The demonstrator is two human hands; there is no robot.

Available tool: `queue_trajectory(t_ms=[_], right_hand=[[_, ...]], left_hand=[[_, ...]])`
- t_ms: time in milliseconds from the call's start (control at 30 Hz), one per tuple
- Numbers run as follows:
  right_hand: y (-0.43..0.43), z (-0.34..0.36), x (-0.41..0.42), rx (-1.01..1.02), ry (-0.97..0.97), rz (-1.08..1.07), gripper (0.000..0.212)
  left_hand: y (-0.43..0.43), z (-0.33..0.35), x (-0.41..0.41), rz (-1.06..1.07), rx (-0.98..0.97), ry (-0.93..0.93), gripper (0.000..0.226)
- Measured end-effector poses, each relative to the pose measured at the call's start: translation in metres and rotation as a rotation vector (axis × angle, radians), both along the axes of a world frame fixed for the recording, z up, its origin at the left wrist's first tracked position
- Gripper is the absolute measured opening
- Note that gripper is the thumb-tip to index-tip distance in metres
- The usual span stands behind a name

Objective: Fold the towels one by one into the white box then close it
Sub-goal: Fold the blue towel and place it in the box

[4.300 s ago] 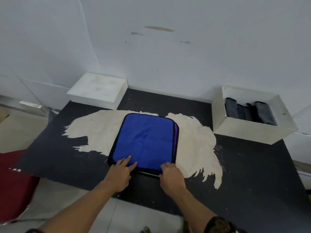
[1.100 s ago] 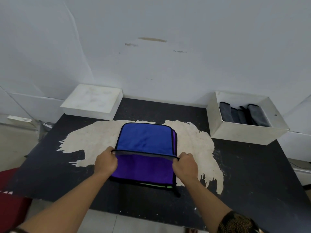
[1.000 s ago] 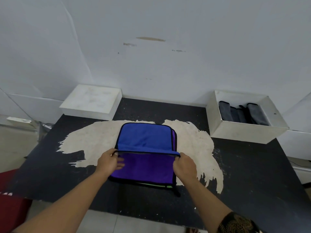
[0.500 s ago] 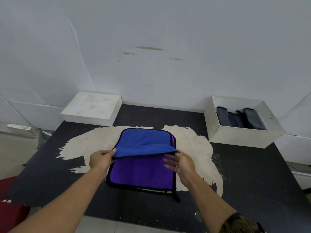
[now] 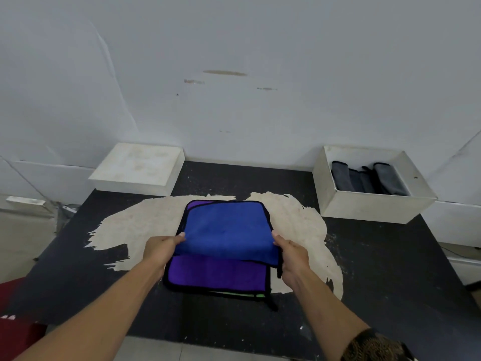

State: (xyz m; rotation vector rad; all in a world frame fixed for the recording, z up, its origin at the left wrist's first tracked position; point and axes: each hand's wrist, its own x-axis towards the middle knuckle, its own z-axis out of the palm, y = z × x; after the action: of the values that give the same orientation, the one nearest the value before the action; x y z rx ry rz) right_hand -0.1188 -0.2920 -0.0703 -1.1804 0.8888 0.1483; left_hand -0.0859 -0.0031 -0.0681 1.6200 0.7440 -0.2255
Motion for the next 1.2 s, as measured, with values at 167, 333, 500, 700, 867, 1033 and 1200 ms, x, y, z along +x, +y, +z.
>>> queue_trajectory(t_ms=[167, 333, 500, 700, 867, 1033, 1200], right_hand=[[0.004, 0.008, 0.007, -0.028, 0.021, 0.159, 0.022], [0.003, 0.02, 0.013, 0.058, 0.089, 0.406, 0.042], [0.0, 0.038, 0.018, 0.037, 0.07, 0.451, 0.042], [-0.019, 0.057, 0.028, -0.109, -0.127, 0.363, 0.021], [-0.058, 0.072, 0.021, -0.144, -0.274, 0.138, 0.015], [-0.108, 0.071, -0.001, -0.271, -0.274, -0.009, 0.032], [-0.163, 0.07, -0.025, -0.449, -0.218, -0.039, 0.035]], left_hand=[[-0.005, -0.009, 0.007, -0.062, 0.045, -0.034, 0.004], [0.0, -0.002, 0.013, -0.219, 0.002, 0.105, 0.042], [0.003, 0.022, 0.017, -0.188, 0.068, 0.085, 0.048], [-0.021, 0.057, 0.033, -0.183, 0.043, -0.092, 0.038], [-0.062, 0.076, 0.047, -0.341, 0.055, -0.197, 0.039], [-0.115, 0.077, 0.044, -0.539, 0.056, -0.25, 0.052], [-0.176, 0.075, 0.034, -0.667, 0.133, -0.303, 0.054]])
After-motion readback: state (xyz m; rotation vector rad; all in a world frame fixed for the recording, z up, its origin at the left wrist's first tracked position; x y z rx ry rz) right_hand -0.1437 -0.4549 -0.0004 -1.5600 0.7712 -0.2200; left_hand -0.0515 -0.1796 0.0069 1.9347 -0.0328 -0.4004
